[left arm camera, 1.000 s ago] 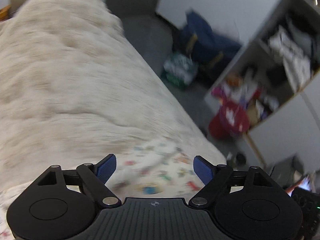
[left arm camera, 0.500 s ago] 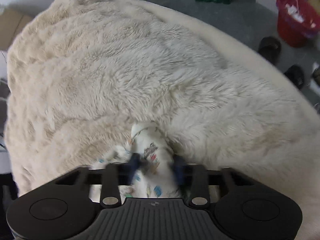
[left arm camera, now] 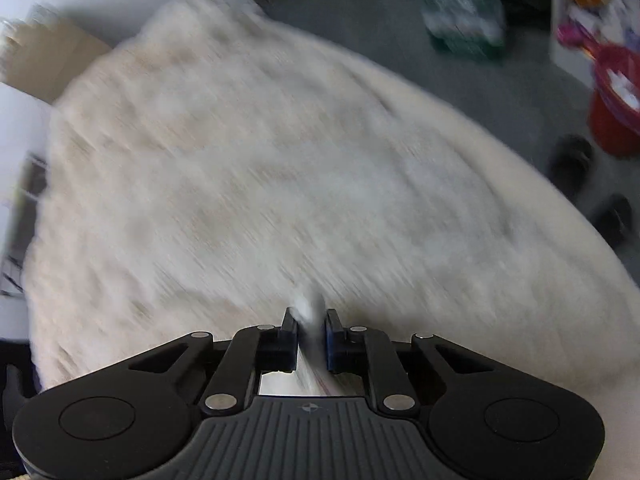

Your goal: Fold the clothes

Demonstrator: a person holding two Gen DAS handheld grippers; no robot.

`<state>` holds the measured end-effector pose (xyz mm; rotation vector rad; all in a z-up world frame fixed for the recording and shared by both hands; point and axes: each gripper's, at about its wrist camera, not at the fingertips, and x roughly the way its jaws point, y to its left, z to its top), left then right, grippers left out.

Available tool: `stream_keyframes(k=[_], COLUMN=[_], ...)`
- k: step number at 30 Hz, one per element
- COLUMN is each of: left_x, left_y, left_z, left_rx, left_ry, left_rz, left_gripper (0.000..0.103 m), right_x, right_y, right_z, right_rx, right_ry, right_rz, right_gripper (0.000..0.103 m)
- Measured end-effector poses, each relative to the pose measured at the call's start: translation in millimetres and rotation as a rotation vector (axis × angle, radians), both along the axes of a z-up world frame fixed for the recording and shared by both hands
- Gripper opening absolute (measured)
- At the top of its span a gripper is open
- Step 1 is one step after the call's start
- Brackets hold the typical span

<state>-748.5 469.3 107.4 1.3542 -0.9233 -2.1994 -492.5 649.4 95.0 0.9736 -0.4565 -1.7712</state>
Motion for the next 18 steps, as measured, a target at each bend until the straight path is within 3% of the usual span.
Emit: stream_keyframes(k=[1,2,3,4,6,8,10,12,14,18], left_x=[2,3,4,5,15,29,53,78,102,182], left_y=[3,-2,-14,-21,-29,-38,-54,-64,-72,-92], left_z=[3,9,19,27,45,66,91,109,114,121], left_rx=[-0.061,-0.021,0.128,0.217,0.306,0.399,0.548,0.643,0.679,0.696], left_ry=[0.037,0.045,0.028,0.024,0.028,0.037,0.042,0.052,0.066,0.107], left_rz=[-0.008,0.003,0.032,0.043,0.015,-0.023,-0.06,-0.093,-0.122,-0.201], left_gripper=[0.0,0.004,0.004,0.005,0.014,0.036,0.043,0.045,0.053,0.053], right_x=[2,4,5,2,-6,-10,-15,-23,-29,-48], right_y=[0,-1,-1,0,2,9,17,27,33,33], right_z=[1,2,2,2,-1,0,2,6,7,-1], right_rx=[0.003,0.006,0.008,0.009,0.009,-0.003,-0.028,-0.078,-0.109,-0.153], right_ry=[0.007,0.014,0.016,0.005,-0.033,-0.054,-0.071,-0.09,-0.112,-0.189], right_rz=[0.009,0.019,0.022,0.024,0.03,0.055,0.078,0.068,0.031,-0.026], right_gripper=[0.009,0.009,0.011,0.012,0.02,0.022,0.031,0.041,0.048,0.051])
